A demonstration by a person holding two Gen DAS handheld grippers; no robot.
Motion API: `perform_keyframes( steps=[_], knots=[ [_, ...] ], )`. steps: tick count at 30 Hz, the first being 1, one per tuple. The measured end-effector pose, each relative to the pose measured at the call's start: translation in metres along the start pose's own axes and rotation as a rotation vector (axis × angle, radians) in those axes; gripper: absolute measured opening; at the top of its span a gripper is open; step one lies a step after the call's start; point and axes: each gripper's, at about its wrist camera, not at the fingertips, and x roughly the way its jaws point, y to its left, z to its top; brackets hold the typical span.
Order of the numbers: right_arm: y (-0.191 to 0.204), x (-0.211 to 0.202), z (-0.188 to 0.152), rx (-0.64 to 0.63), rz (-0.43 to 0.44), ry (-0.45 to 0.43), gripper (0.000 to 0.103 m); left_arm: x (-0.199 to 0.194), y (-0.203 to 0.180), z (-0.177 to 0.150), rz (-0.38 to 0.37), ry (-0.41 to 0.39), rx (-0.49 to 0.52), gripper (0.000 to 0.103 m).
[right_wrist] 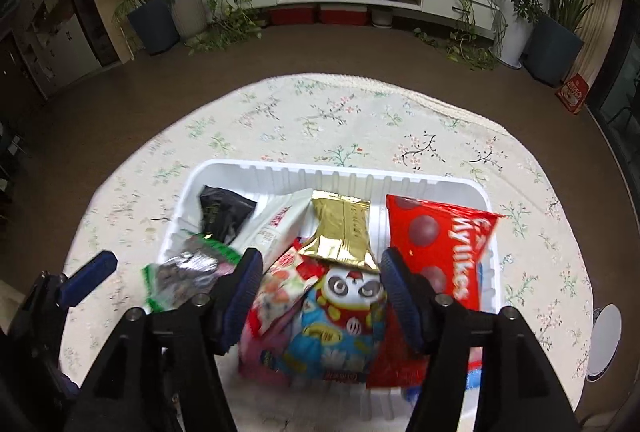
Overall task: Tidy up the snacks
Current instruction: 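Move both open tools back toward the orange bar and dark red packet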
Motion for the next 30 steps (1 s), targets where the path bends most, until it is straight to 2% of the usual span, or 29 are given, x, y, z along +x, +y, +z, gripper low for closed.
perform_keyframes(
  steps=[2,8,11,13,16,18,20,22,24,26,28,30],
  knots=[
    [-0.003,-0.017,-0.005,0.017,0.026,-0.028,0.069,-0.024,-0.006,-0.006,0.0,-0.037,0.008,0.102],
    [-0.017,-0.092,-0.035,0.06,0.149,-0.172,0.082,-0.082,-0.024,-0.032,-0.037,-0.079,0.067,0.103],
    [-0.023,-0.125,-0.055,0.034,0.135,-0.249,0.086,-0.108,-0.031,-0.048,-0.044,-0.102,0.094,0.103],
    [-0.03,-0.145,-0.068,0.004,0.092,-0.318,0.087,-0.125,-0.035,-0.06,-0.053,-0.112,0.106,0.103],
    [-0.046,-0.163,-0.085,0.015,0.067,-0.36,0.087,-0.149,-0.049,-0.086,-0.124,-0.098,0.162,0.102],
    [-0.057,-0.172,-0.101,0.031,0.088,-0.356,0.09,-0.162,-0.063,-0.108,-0.171,-0.087,0.256,0.103],
    [-0.064,-0.176,-0.123,0.02,0.108,-0.332,0.091,-0.171,-0.077,-0.134,-0.242,-0.042,0.336,0.103],
    [-0.068,-0.175,-0.145,0.009,0.121,-0.302,0.091,-0.175,-0.092,-0.16,-0.318,0.05,0.409,0.103],
    [-0.068,-0.171,-0.17,-0.003,0.141,-0.264,0.091,-0.175,-0.112,-0.189,-0.338,0.145,0.521,0.102],
    [-0.066,-0.165,-0.194,-0.009,0.15,-0.225,0.091,-0.175,-0.128,-0.209,-0.359,0.194,0.608,0.102],
    [-0.064,-0.156,-0.217,0.003,0.168,-0.18,0.091,-0.174,-0.143,-0.224,-0.365,0.234,0.671,0.102],
    [-0.063,-0.149,-0.236,0.023,0.193,-0.147,0.091,-0.172,-0.152,-0.23,-0.382,0.249,0.692,0.102]
  ],
)
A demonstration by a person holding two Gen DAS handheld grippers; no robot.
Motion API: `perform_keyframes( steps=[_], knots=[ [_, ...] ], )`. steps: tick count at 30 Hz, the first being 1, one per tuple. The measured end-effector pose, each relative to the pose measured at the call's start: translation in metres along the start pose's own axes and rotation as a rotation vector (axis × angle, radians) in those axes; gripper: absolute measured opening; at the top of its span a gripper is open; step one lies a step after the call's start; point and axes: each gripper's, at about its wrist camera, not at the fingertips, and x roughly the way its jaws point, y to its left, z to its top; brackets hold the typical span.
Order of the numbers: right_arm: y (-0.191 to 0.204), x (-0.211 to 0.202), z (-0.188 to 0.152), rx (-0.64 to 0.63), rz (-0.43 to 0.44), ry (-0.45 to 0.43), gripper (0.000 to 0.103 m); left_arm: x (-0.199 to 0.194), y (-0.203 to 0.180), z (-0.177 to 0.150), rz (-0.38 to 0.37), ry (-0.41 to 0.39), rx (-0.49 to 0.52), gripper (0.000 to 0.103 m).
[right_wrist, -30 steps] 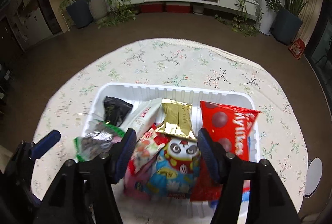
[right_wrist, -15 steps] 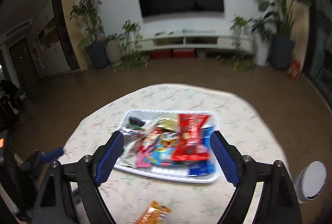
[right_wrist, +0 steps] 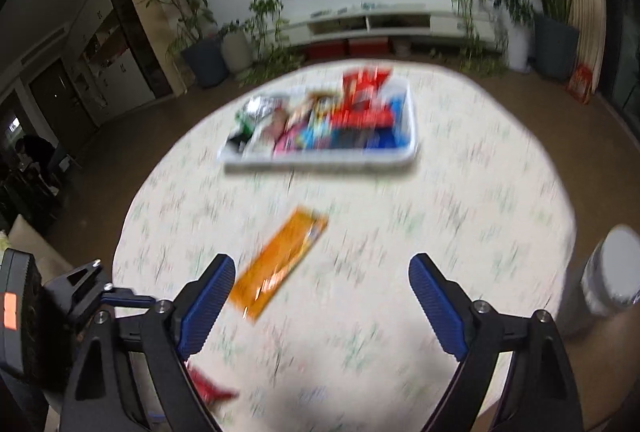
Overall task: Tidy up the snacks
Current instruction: 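Move both open tools back toward the orange bar and dark red packet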
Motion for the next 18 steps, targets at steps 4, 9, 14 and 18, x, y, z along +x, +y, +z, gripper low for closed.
perform_keyframes(
  steps=[4,9,14,18],
  knots=[
    [0.0,0.004,-0.027,0.025,0.022,0.019,0.09,0.014,-0.001,0.002,-0.053,0.042,-0.016,0.077],
    [-0.01,0.005,-0.04,0.053,0.022,0.031,0.088,0.024,-0.003,0.004,-0.064,0.089,-0.004,0.06],
    [-0.017,0.006,-0.045,0.073,0.017,0.033,0.088,0.027,0.001,0.003,-0.082,0.089,-0.008,0.059],
    [-0.014,0.01,-0.048,0.058,0.023,0.05,0.086,0.027,0.003,0.002,-0.096,0.093,-0.015,0.053]
  ],
)
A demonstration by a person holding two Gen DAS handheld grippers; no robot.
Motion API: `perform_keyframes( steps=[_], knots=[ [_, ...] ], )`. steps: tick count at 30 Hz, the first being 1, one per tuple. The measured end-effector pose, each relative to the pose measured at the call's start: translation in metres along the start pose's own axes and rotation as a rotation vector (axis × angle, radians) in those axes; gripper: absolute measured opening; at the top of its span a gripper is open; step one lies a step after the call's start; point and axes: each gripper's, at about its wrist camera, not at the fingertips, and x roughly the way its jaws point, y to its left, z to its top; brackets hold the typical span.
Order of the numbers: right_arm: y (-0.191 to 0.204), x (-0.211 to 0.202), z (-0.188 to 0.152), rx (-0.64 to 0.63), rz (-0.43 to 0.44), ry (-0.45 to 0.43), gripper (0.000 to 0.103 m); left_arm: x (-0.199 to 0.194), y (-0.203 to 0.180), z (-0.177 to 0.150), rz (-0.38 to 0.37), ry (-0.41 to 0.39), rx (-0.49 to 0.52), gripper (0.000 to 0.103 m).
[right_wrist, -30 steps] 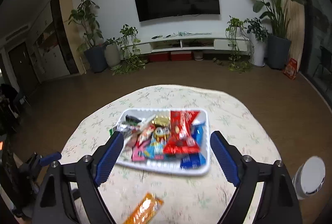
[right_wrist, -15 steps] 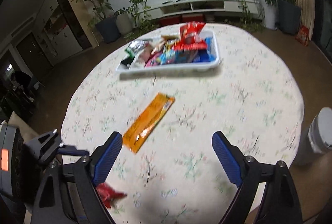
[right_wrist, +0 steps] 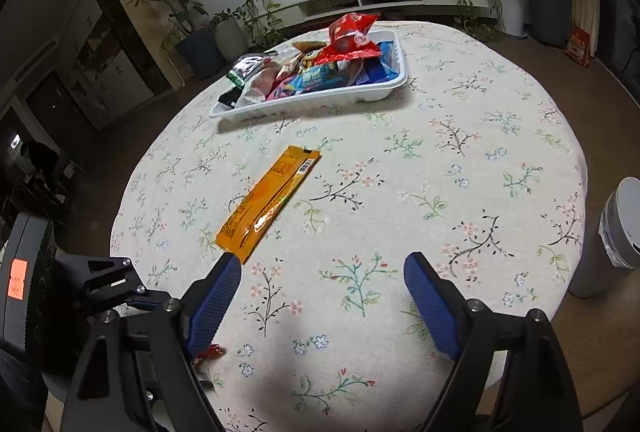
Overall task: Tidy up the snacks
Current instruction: 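Grasp the dark red packet with the left tool while the right tool grasps the orange bar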
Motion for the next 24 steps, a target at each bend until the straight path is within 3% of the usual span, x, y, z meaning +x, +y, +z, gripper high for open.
perform_keyframes(
  steps=[4,11,13,24],
  knots=[
    [0.003,0.003,-0.002,-0.008,-0.001,0.007,0.085,-0.002,-0.001,-0.001,-0.01,0.0,0.0,0.043],
    [0.005,0.006,-0.003,-0.015,-0.008,0.019,0.083,-0.006,0.002,-0.006,-0.028,-0.007,-0.033,0.038],
    [0.006,0.007,-0.003,-0.022,-0.01,0.022,0.081,-0.008,0.005,-0.008,-0.033,-0.013,-0.065,0.033],
    [0.017,0.015,-0.004,-0.052,-0.027,0.045,0.074,-0.014,0.015,-0.014,-0.027,-0.067,-0.226,0.03]
  ],
)
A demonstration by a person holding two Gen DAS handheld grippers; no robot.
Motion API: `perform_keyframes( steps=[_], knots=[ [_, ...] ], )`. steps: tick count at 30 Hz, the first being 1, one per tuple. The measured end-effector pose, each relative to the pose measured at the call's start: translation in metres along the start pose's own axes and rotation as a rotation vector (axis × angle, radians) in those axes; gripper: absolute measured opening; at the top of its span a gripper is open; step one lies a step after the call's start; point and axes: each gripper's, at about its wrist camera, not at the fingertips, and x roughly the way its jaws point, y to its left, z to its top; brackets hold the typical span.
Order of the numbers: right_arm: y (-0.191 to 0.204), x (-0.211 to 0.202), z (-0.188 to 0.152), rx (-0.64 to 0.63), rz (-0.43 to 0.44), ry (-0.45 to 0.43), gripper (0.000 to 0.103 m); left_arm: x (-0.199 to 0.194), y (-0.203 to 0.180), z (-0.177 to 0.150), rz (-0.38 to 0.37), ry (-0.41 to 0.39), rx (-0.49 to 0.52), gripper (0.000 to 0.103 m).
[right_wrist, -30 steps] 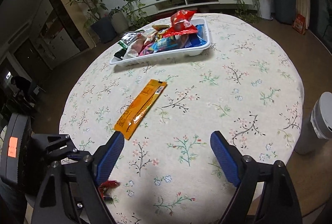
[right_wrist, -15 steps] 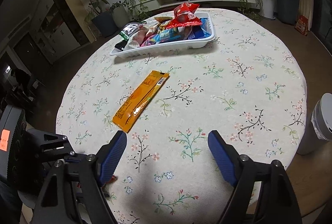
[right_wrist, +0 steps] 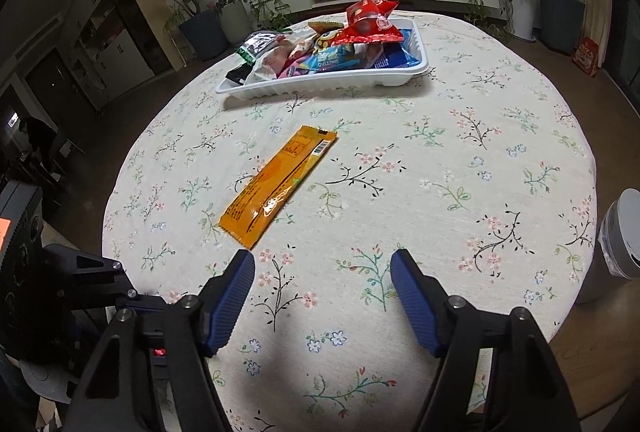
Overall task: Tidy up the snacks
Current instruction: 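Grasp the dark red packet with the left tool while the right tool grasps the orange bar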
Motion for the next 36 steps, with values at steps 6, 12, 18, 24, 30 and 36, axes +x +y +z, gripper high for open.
perform_keyframes(
  steps=[6,12,18,24,30,36],
  knots=[
    [0.001,0.008,0.005,0.029,-0.012,0.019,0.074,-0.024,0.028,-0.013,0.001,-0.129,-0.162,0.03],
    [0.024,0.026,0.022,0.022,-0.017,0.028,0.074,-0.049,0.069,-0.029,0.001,-0.284,-0.355,0.03],
    [0.047,0.06,0.044,0.039,-0.079,0.067,0.074,-0.06,0.086,-0.035,-0.005,-0.357,-0.414,0.03],
    [0.057,0.091,0.059,0.022,-0.188,0.12,0.076,-0.067,0.09,-0.044,-0.003,-0.385,-0.423,0.03],
    [0.063,0.091,0.054,-0.077,-0.232,0.141,0.064,-0.067,0.086,-0.045,-0.009,-0.394,-0.416,0.03],
    [0.062,0.087,0.054,-0.121,-0.213,0.17,0.044,-0.067,0.082,-0.046,-0.007,-0.397,-0.408,0.03]
  ],
)
